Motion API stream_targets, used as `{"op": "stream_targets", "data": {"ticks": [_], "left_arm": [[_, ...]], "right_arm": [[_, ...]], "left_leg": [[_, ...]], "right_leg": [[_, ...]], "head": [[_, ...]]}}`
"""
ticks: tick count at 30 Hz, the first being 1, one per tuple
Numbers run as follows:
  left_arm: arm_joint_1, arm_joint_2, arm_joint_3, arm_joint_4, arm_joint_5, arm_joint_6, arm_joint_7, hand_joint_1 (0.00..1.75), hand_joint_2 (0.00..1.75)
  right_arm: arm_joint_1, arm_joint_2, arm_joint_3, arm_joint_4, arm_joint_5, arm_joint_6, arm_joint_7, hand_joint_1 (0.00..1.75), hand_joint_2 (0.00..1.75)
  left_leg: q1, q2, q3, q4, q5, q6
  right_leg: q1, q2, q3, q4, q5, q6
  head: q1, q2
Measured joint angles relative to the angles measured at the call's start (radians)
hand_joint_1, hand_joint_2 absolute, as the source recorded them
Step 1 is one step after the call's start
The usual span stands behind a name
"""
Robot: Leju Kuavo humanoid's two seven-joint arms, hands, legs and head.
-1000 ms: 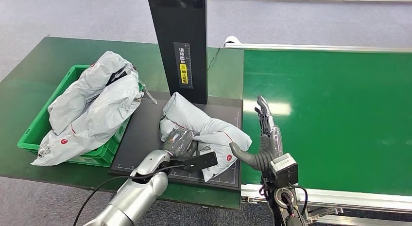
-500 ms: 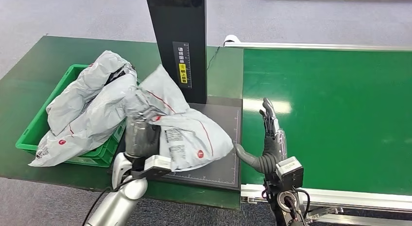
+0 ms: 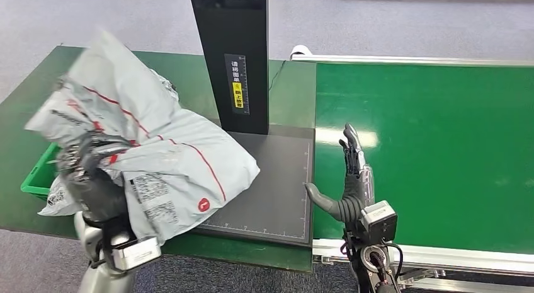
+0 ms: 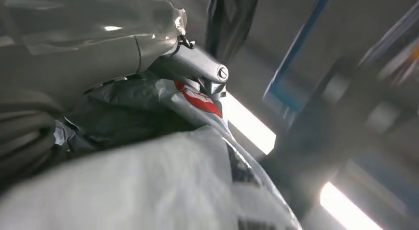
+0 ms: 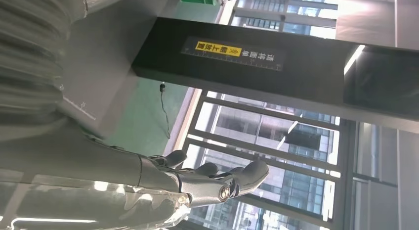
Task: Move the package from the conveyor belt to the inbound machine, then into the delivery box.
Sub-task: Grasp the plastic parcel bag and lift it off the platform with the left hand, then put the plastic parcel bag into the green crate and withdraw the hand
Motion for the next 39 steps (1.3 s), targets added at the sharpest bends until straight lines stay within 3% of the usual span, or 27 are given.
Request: {"op": "stream_targets", "data": {"ticks": [4, 8, 12, 15, 23, 28, 33, 35, 39], "left_arm": [[-0.023, -0.010, 0.091, -0.074, -0.037, 0.001, 0.034, 1.75, 1.75], [-0.054, -0.031, 0.192, 0.007, -0.083, 0.001, 0.059, 1.75, 1.75], [-0.139, -0.001, 0.266, 0.203, -0.117, -0.006, 0.293, 1.75, 1.75], [-0.192, 0.028, 0.293, 0.322, -0.117, -0.032, 0.387, 1.75, 1.75], [-0.237, 0.058, 0.308, 0.442, -0.117, -0.049, 0.429, 1.75, 1.75], [-0.286, 0.084, 0.329, 0.536, -0.138, -0.138, 0.573, 1.75, 1.75], [-0.347, 0.124, 0.380, 0.699, -0.138, -0.175, 0.610, 1.75, 1.75], [-0.365, 0.132, 0.399, 0.755, -0.101, -0.236, 0.597, 1.75, 1.75], [-0.406, 0.139, 0.436, 0.867, 0.076, -0.494, 0.523, 1.73, 1.75]], "right_arm": [[0.000, -0.001, 0.007, 0.000, -0.006, -0.010, -0.003, 0.00, 1.75], [0.018, -0.002, 0.008, -0.008, 0.007, -0.009, -0.013, 0.00, 1.75], [0.022, -0.004, 0.006, -0.016, 0.009, -0.003, -0.007, 0.00, 1.75], [0.024, -0.005, 0.004, -0.019, 0.010, 0.001, -0.005, 0.00, 1.75], [0.026, -0.006, 0.002, -0.023, 0.012, 0.004, -0.001, 0.00, 1.75], [0.025, -0.006, 0.001, -0.023, 0.020, 0.015, 0.002, 0.00, 1.75], [0.018, -0.005, 0.000, -0.023, 0.027, 0.028, 0.007, 0.00, 1.75], [0.015, -0.005, 0.000, -0.023, 0.030, 0.032, 0.008, 0.00, 1.75], [0.002, -0.005, 0.000, -0.017, 0.034, 0.045, 0.008, 0.00, 1.75]], "left_leg": [[0.000, 0.000, 0.001, 0.000, 0.000, 0.000], [0.000, 0.000, 0.003, 0.000, 0.001, 0.000], [0.000, 0.001, 0.003, 0.000, 0.002, -0.001], [0.000, 0.001, 0.003, 0.000, 0.002, -0.001], [0.000, 0.001, 0.001, 0.000, 0.001, -0.001], [0.000, 0.001, 0.000, 0.000, 0.002, -0.001], [0.001, 0.001, 0.001, 0.000, 0.003, -0.002], [0.001, 0.000, 0.001, 0.000, 0.003, -0.002], [0.000, -0.001, 0.001, 0.000, 0.003, -0.001]], "right_leg": [[0.000, -0.001, 0.000, 0.000, 0.000, 0.000], [0.000, 0.000, 0.002, 0.000, 0.000, 0.000], [0.000, 0.000, 0.002, 0.000, 0.002, -0.002], [0.001, 0.001, 0.001, 0.000, 0.002, -0.002], [0.000, 0.001, -0.001, 0.000, 0.002, -0.002], [0.000, 0.000, 0.000, 0.000, 0.002, -0.002], [0.001, 0.001, 0.000, 0.001, 0.002, -0.002], [0.001, 0.000, 0.000, 0.001, 0.002, -0.002], [0.001, -0.001, 0.001, 0.001, 0.002, -0.002]], "head": [[0.000, 0.000], [0.000, 0.000], [0.000, 0.000], [0.000, 0.000], [0.000, 0.000], [0.000, 0.000], [0.000, 0.000], [0.000, 0.000], [0.000, 0.000]]}}
